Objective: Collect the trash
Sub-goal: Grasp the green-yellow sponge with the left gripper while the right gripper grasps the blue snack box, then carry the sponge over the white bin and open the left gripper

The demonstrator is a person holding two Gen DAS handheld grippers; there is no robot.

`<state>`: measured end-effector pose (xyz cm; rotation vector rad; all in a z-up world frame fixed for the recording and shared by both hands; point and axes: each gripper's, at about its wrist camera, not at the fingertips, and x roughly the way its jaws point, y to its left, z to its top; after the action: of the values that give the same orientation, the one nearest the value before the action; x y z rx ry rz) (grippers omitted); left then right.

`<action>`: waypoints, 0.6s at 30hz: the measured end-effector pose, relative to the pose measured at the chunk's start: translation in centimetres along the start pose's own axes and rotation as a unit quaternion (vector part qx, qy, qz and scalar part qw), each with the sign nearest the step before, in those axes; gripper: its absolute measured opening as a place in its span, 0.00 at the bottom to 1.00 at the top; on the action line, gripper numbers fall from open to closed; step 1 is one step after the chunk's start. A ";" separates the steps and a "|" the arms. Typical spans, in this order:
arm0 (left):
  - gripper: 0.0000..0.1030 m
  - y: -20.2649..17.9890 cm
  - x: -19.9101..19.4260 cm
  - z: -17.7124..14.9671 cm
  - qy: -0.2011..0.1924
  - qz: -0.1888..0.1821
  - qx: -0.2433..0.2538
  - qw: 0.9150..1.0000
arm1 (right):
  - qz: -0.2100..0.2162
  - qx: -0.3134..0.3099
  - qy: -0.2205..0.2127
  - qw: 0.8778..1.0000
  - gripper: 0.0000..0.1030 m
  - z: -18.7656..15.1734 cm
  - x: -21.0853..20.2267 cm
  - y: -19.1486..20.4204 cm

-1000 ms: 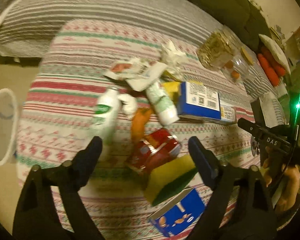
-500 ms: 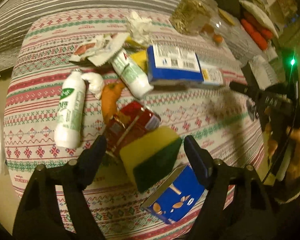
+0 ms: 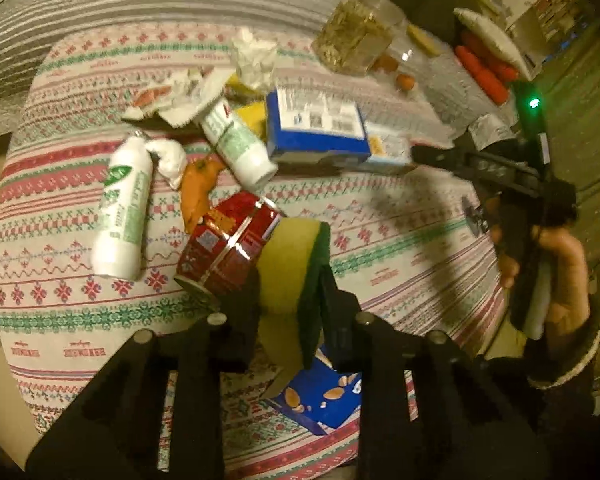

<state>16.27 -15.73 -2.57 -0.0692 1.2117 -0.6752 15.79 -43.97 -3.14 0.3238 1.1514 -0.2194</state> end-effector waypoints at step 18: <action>0.27 8.2 -9.2 -2.0 -0.142 0.064 -0.103 0.982 | 0.048 -0.010 0.007 0.999 1.00 0.8 2.0 10.3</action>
<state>16.50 -3.79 1.11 -0.2504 0.9967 -0.4092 20.68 -34.71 -3.22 0.3630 1.1473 -0.1224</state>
